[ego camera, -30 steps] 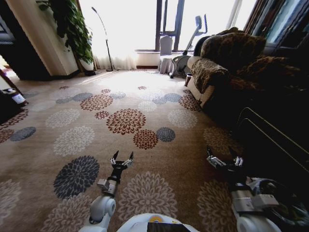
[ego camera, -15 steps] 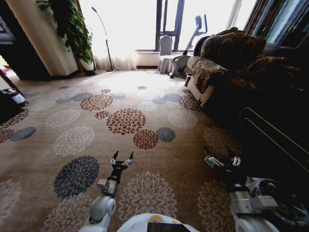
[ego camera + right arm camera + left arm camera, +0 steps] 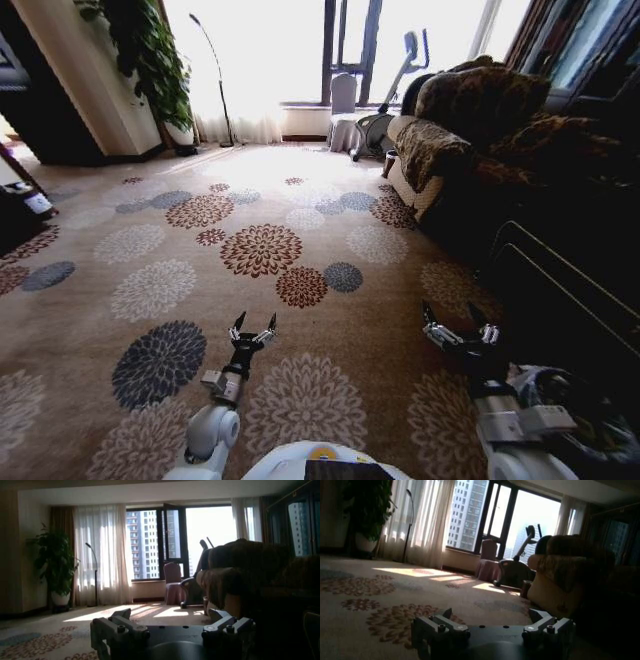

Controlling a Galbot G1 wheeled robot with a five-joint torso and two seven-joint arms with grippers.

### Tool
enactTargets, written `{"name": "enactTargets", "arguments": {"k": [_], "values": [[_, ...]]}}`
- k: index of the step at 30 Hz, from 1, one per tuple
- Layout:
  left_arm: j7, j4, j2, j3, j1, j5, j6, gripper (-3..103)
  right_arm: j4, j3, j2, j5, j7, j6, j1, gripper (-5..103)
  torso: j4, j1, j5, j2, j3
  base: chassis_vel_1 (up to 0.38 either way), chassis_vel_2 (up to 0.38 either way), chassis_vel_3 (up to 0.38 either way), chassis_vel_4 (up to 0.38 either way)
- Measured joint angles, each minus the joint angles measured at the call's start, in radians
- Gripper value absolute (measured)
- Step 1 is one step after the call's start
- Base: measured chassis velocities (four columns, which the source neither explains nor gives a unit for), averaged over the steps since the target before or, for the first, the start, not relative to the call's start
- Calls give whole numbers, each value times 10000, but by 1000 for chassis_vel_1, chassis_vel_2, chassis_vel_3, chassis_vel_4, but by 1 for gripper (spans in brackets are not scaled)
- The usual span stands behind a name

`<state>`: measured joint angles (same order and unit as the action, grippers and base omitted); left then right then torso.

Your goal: Pick up the trash from the ground and place it into the trash bin.

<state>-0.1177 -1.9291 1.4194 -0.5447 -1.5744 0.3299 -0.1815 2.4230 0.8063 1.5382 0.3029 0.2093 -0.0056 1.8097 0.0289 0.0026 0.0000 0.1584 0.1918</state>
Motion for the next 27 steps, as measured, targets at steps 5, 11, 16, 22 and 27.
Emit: {"name": "enactTargets", "arguments": {"k": [5,11,16,22,27], "values": [[0,0,0,0,-2,0,0,100,-3,3,-1,3,0,0,0,100,0,0,0,0,0,177,-170,-183,178],[0,0,0,0,-6,0,0,100,-8,8,-2,8,0,0,0,100,0,-3,2,0,-3,267,-262,-275,261],[0,0,0,0,-3,0,0,100,-11,10,-2,14,0,0,-2,100,1,-3,0,0,-3,300,-319,-304,316],[0,0,0,0,-3,0,0,100,-13,11,-3,17,-1,-1,-1,100,-1,-3,-3,0,-2,354,-358,-352,355],[0,0,0,0,-4,0,0,100,-13,11,-3,17,-2,-1,-1,100,0,-3,-3,0,-3,376,-360,-360,364]]}}
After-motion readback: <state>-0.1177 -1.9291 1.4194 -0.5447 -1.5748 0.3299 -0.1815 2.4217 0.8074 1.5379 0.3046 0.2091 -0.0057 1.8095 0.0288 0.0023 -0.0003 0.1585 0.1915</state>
